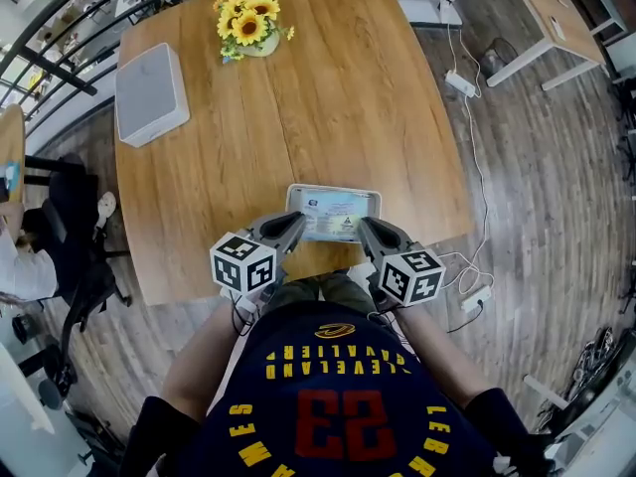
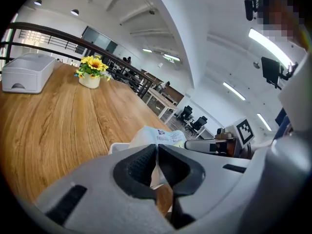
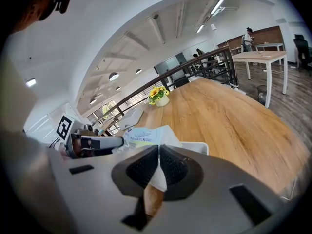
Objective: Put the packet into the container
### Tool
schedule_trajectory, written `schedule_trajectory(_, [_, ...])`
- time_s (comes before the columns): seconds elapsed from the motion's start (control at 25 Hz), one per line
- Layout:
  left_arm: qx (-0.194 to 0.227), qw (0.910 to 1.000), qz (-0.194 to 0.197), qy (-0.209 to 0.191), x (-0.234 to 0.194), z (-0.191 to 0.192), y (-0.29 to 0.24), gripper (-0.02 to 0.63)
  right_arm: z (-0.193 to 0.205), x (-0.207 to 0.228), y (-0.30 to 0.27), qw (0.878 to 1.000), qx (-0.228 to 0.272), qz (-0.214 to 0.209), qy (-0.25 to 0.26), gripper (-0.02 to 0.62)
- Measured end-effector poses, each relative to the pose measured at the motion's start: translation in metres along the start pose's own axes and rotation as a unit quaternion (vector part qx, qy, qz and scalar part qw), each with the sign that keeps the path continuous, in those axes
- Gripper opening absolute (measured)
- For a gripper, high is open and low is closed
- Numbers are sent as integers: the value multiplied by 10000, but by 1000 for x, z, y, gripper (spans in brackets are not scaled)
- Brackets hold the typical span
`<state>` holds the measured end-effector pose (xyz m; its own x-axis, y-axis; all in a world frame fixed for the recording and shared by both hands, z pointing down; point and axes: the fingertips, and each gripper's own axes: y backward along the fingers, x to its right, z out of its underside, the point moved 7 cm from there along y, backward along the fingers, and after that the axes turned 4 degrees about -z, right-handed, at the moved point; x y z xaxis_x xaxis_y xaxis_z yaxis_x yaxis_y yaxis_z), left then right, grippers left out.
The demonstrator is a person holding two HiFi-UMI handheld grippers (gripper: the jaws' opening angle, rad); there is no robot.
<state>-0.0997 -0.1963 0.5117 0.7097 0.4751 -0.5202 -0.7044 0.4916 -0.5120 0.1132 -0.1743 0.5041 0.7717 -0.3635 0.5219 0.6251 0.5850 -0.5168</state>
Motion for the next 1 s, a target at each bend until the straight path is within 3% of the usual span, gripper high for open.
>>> schedule_trajectory(1.0, [-1231, 9917, -358, -90, -26, 27, -38, 23, 30, 33, -36, 9964, -846, 32, -72, 17])
